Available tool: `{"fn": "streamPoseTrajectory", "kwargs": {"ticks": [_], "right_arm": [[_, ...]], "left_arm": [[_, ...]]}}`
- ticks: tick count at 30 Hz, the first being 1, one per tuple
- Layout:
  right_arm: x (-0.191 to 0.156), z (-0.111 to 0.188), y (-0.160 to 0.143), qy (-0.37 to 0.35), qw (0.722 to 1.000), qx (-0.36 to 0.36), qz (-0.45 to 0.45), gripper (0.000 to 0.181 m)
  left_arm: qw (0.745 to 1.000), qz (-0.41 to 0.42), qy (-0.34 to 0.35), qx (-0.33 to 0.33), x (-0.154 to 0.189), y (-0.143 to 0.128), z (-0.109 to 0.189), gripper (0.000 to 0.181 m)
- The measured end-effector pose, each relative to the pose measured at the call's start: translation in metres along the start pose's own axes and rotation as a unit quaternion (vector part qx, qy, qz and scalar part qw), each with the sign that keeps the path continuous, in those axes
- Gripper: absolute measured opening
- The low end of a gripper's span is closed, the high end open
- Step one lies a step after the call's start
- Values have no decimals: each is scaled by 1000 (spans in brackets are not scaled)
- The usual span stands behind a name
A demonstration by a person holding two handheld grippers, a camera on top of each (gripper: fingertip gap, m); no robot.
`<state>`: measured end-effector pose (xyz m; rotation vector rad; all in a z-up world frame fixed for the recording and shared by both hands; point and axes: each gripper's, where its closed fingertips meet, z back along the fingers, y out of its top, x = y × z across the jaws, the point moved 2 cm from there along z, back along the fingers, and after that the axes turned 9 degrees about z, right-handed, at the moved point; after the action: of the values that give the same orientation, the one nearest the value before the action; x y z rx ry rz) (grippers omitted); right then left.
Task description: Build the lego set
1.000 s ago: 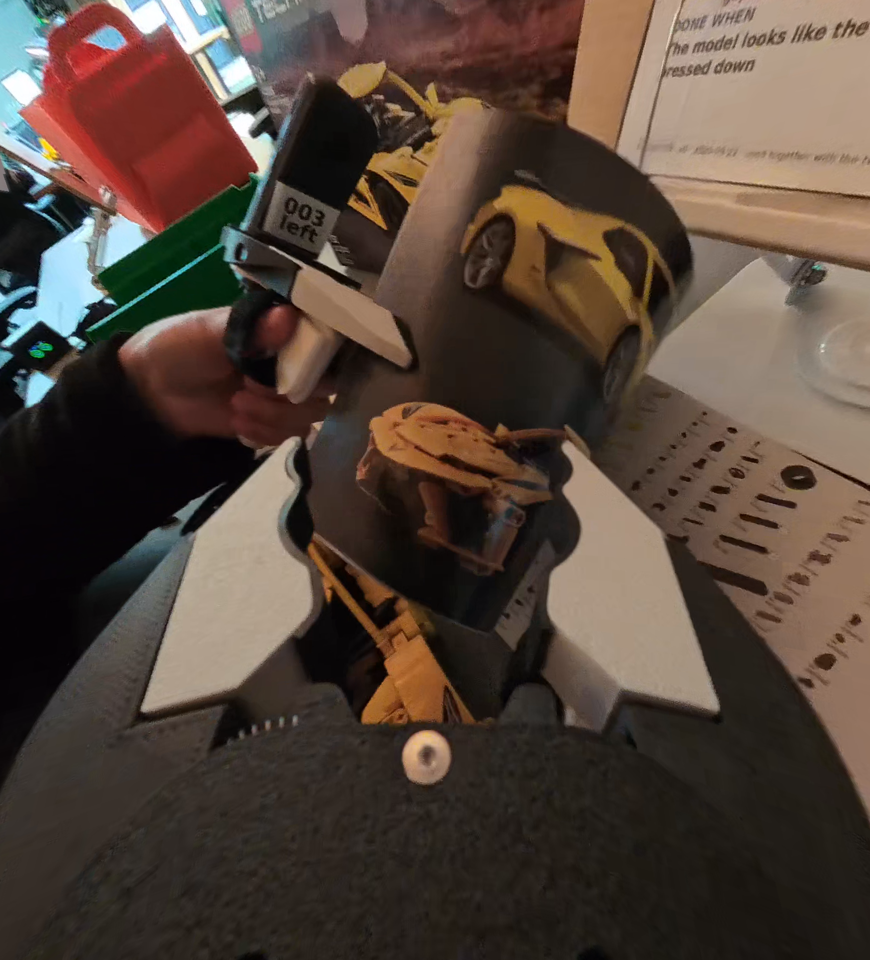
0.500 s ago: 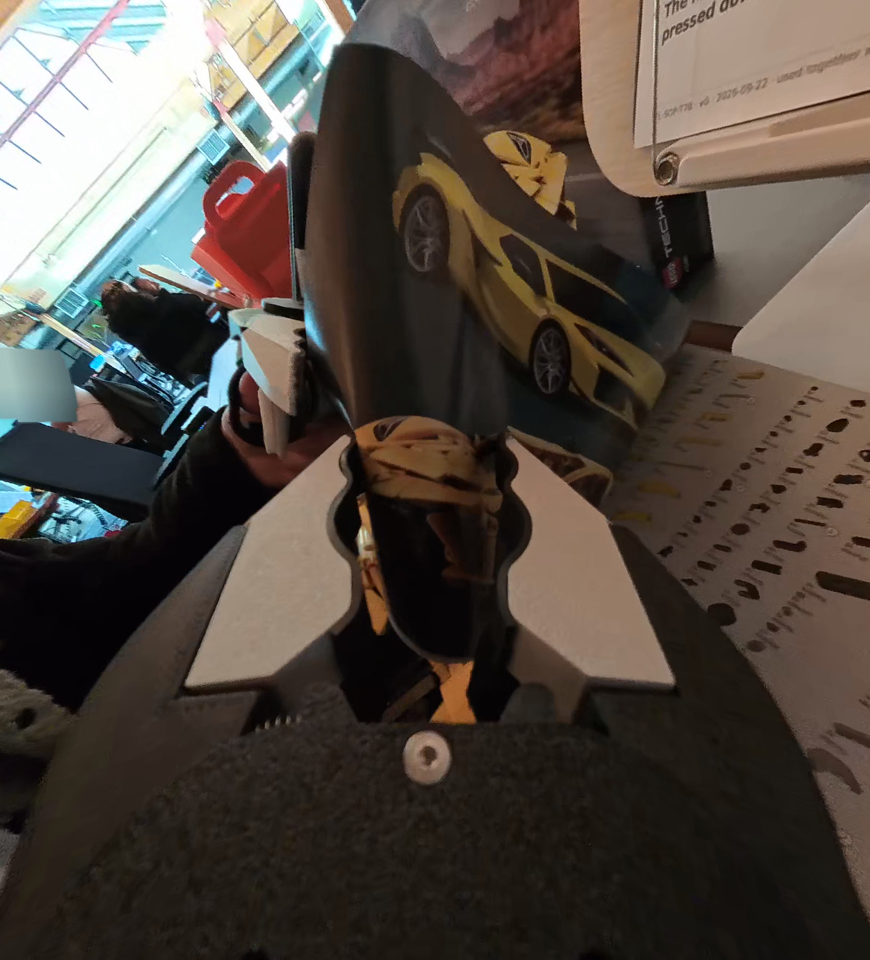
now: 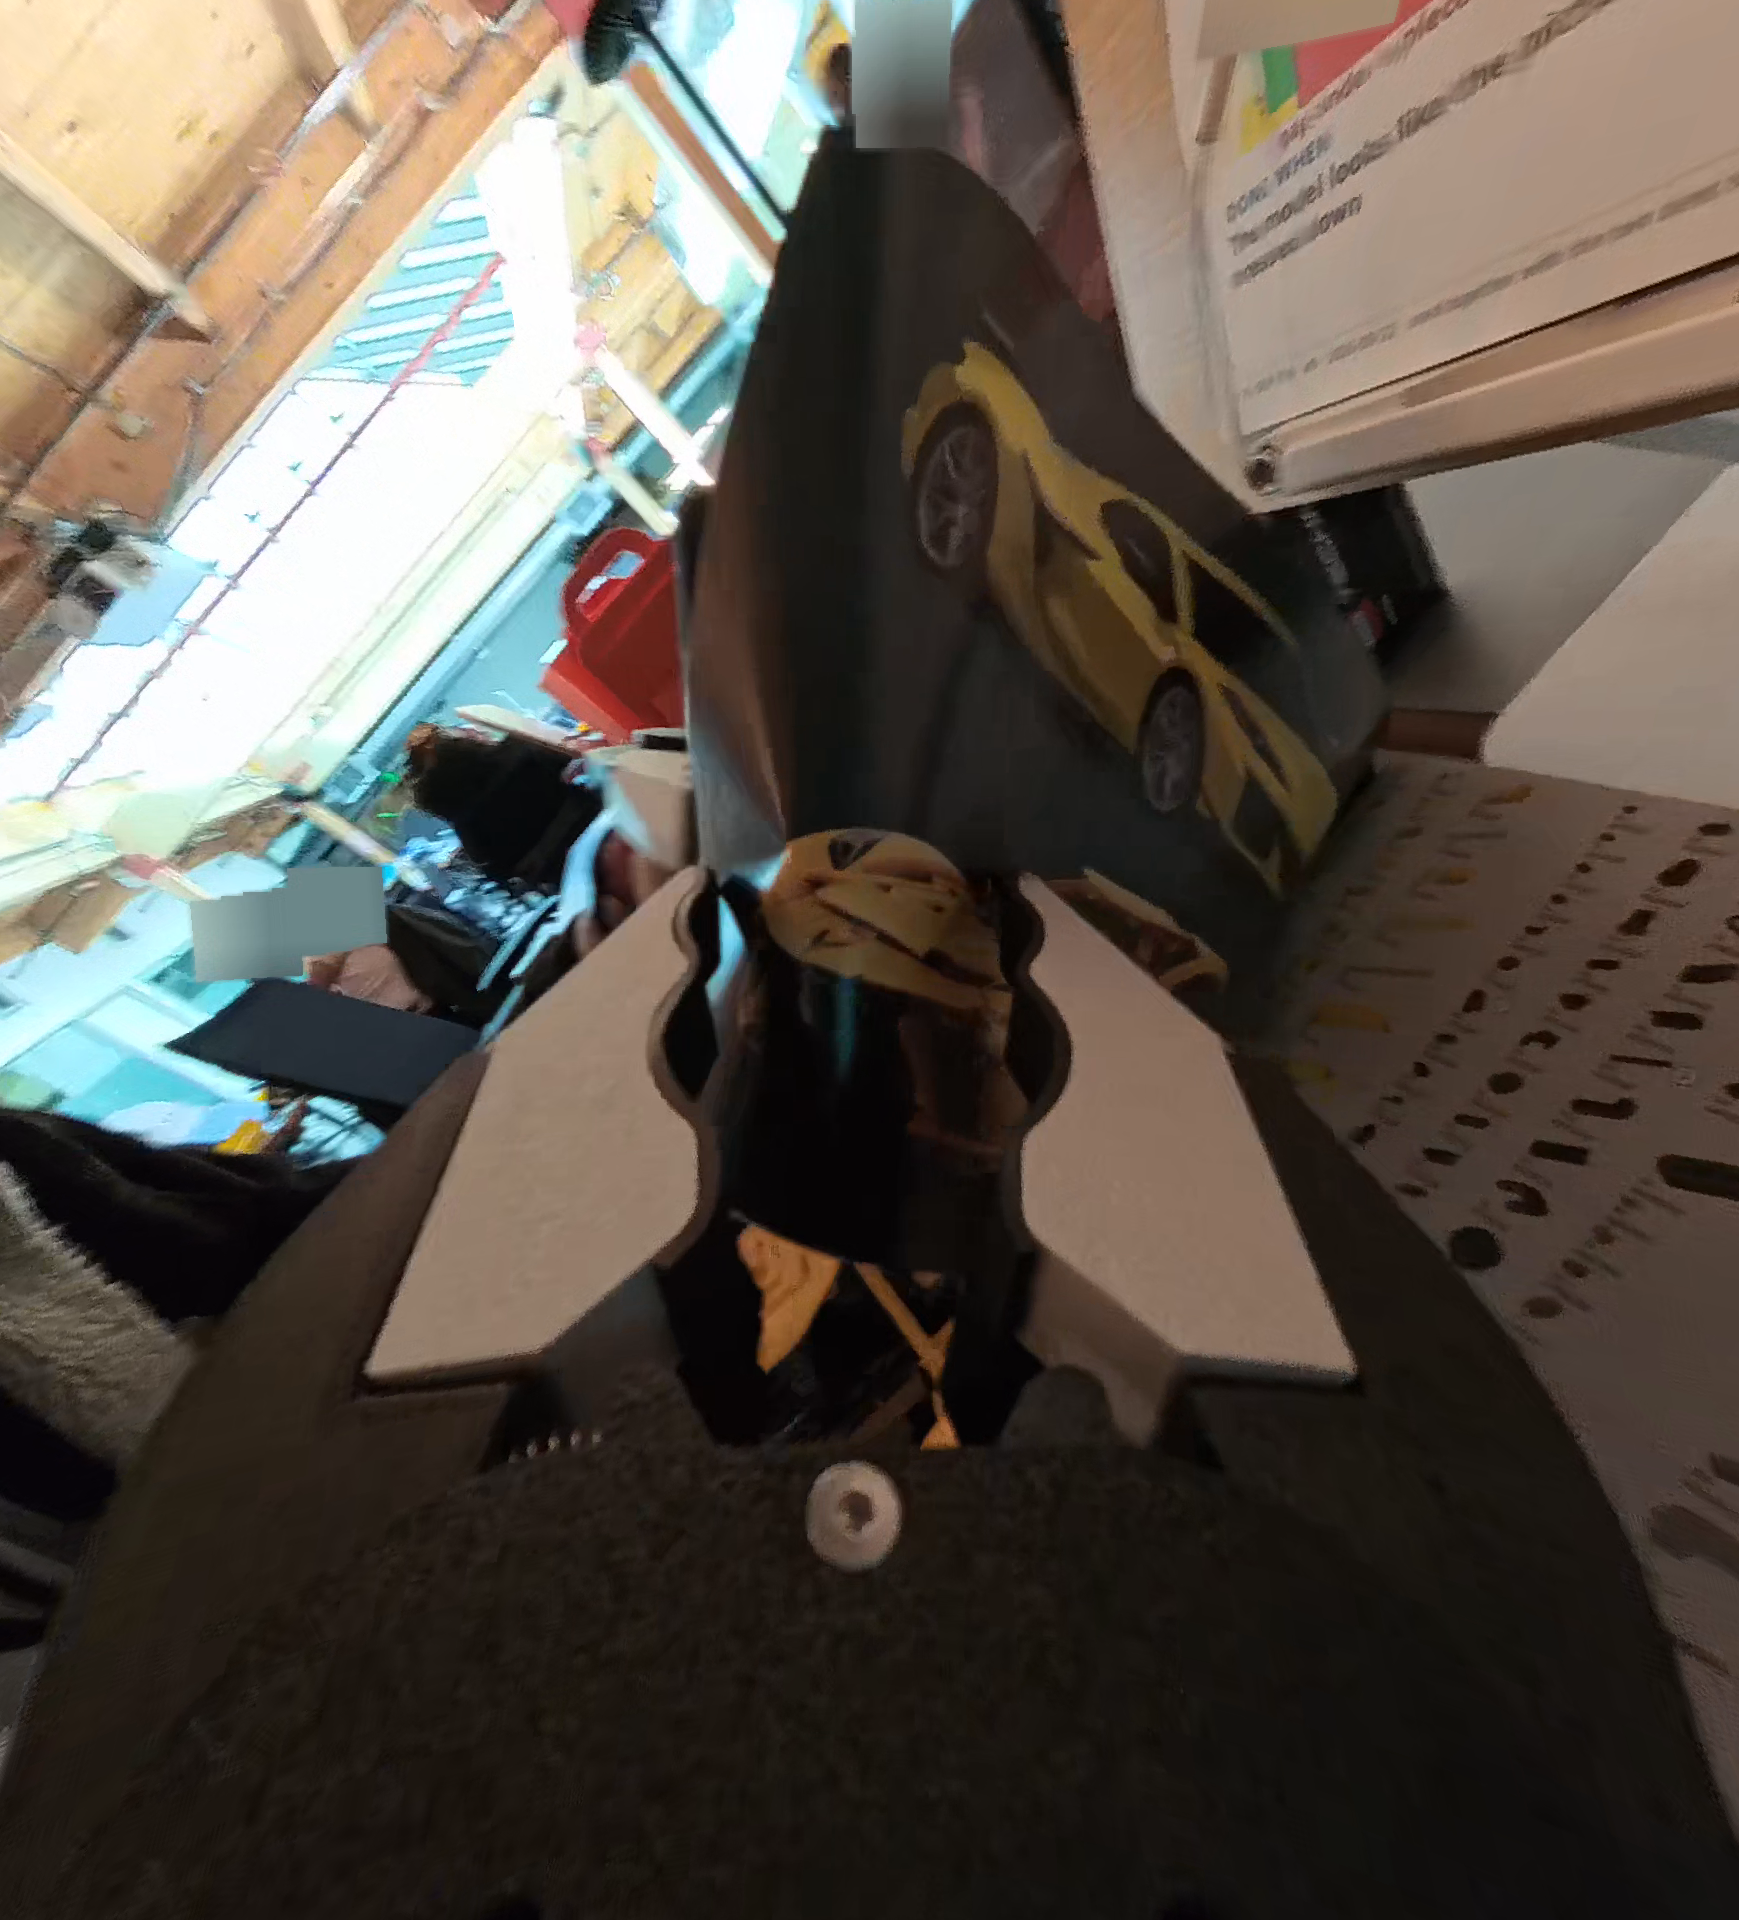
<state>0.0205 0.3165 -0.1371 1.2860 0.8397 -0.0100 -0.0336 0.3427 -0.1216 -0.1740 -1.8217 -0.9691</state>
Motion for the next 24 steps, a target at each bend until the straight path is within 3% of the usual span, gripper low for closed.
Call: {"fn": "streamPoseTrajectory", "kwargs": {"ticks": [1, 3, 7, 10, 13, 15, 18, 20, 22, 24], "right_arm": [[-7, -1, -1, 22, 1000, -2, 1, 59], [-14, -6, -11, 36, 999, -38, 14, 71], [-4, -14, -27, -27, 992, -101, 76, 89], [18, 17, 0, -143, 980, -76, 115, 84], [3, 49, 31, -178, 969, -23, 167, 82], [-23, 46, 33, -145, 966, -36, 212, 75], [-102, 16, 12, 77, 977, -70, 185, 87], [-153, 5, -2, 215, 961, -82, 154, 80], [-159, -13, -26, 229, 951, -128, 164, 83], [-122, -29, -43, 135, 956, -177, 193, 98]], "left_arm": [[1000, 1, 10, 2, -4, 0, 1, 0], [1000, 5, 14, 5, -7, 1, 2, 0], [1000, 14, 18, 6, -10, 0, 1, 0], [1000, 8, 23, 10, -9, 2, 4, 0], [1000, 6, 28, 12, -10, 4, 7, 0], [999, 6, 29, 12, -11, 4, 7, 0], [999, 8, 36, 7, -13, 2, 5, 0], [999, 3, 47, -3, -15, -1, 2, 0], [999, 0, 51, -8, -15, -3, 1, 0], [999, 1, 46, -9, -13, -3, 1, 0]]}}
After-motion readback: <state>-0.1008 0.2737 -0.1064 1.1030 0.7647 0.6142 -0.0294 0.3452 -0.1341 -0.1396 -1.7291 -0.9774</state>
